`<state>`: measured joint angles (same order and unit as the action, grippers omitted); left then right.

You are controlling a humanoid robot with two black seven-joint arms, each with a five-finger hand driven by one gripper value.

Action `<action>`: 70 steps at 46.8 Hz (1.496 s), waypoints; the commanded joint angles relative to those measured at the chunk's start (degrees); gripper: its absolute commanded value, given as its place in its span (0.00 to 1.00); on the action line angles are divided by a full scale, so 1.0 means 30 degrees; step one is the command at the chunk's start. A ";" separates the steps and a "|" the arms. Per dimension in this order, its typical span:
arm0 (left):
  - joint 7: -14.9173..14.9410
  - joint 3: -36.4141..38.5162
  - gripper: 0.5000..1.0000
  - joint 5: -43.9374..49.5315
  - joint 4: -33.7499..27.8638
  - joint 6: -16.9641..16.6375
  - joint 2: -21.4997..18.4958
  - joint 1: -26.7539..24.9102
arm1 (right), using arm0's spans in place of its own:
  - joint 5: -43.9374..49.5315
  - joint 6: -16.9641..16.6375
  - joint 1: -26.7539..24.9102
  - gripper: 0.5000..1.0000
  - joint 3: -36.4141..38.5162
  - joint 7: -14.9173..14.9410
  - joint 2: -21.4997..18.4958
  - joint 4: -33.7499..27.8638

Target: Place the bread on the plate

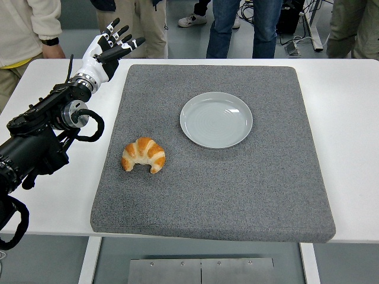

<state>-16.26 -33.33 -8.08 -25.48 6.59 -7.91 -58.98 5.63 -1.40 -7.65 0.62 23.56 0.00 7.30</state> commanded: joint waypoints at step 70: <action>-0.0176 0.0006 0.94 0.0468 -0.2638 -0.0496 -0.1172 0.0176 | 0.0000 -0.0001 0.0000 1.00 0.0000 -0.0001 0.0000 0.0000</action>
<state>-16.78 -33.46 -6.67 -31.41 6.11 -10.59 -58.62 5.62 -1.40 -7.65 0.61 23.56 0.00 7.29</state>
